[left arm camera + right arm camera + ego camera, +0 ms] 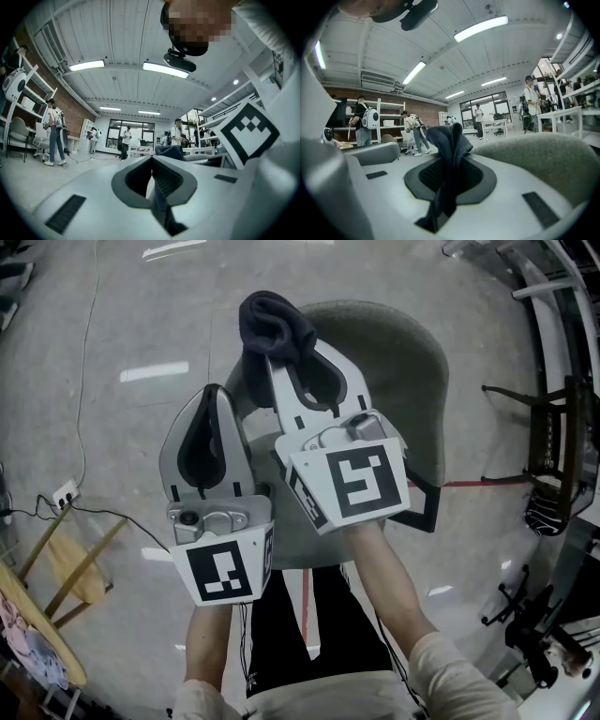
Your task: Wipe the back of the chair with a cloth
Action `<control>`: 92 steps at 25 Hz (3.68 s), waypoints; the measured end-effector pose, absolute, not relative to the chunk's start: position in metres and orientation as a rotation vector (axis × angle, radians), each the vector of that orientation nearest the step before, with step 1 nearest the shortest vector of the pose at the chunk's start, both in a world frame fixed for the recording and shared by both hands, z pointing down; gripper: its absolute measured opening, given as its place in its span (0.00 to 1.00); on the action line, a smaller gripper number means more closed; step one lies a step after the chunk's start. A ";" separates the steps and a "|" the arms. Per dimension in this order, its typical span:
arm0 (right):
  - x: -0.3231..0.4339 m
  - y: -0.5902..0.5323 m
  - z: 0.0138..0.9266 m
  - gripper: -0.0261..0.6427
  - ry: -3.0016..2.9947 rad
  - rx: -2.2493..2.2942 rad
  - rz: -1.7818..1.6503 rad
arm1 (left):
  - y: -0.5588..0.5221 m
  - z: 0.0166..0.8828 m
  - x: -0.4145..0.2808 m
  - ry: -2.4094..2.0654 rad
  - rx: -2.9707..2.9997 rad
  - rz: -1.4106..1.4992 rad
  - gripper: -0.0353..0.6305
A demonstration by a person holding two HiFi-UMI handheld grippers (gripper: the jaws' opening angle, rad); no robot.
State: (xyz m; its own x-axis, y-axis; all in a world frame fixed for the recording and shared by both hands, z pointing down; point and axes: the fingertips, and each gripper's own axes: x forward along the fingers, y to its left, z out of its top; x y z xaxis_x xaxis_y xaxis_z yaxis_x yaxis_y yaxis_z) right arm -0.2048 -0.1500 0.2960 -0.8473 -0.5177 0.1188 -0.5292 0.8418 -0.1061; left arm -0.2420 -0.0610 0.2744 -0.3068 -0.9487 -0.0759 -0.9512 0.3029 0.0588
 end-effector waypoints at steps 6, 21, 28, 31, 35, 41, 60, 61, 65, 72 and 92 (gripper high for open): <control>-0.185 -0.162 0.299 0.13 -2.897 0.934 0.210 | -0.074 0.277 -0.226 2.488 -1.890 0.148 0.08; -0.094 -0.211 0.305 0.13 -2.794 1.224 0.218 | -0.106 0.283 -0.179 2.406 -2.009 0.126 0.08; -0.056 -0.222 0.307 0.13 -2.742 1.344 0.217 | -0.124 0.291 -0.157 2.370 -2.077 0.119 0.08; -0.034 -0.226 0.308 0.13 -2.712 1.399 0.224 | -0.131 0.292 -0.142 2.348 -2.107 0.109 0.08; -0.011 -0.229 0.310 0.13 -2.674 1.451 0.229 | -0.140 0.293 -0.129 2.327 -2.135 0.106 0.07; 0.016 -0.232 0.314 0.13 -2.617 1.531 0.227 | -0.142 0.295 -0.121 2.321 -2.151 0.103 0.07; -0.080 -0.159 0.299 0.13 -2.907 1.063 0.227 | -0.082 0.320 -0.178 2.573 -1.908 0.095 0.08; -0.092 -0.150 0.303 0.13 -2.922 1.007 0.253 | -0.076 0.321 -0.183 2.582 -1.895 0.092 0.07; -0.137 -0.123 0.322 0.13 -2.946 0.809 0.325 | -0.052 0.319 -0.204 2.620 -1.820 0.085 0.08; -0.196 -0.087 0.350 0.13 -2.970 0.565 0.405 | -0.014 0.337 -0.234 2.729 -1.688 0.048 0.08; -0.173 -0.140 0.378 0.13 -2.855 0.807 0.338 | -0.021 0.353 -0.233 2.746 -1.715 0.028 0.08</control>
State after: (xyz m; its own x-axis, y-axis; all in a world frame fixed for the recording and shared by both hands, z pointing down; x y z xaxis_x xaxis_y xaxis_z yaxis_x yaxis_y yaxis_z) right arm -0.1731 -0.1401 0.3782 -0.8429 -0.4960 0.2086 -0.5310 0.8294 -0.1735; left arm -0.2329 -0.0209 0.3527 -0.4357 -0.8972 0.0725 -0.8956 0.4401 0.0653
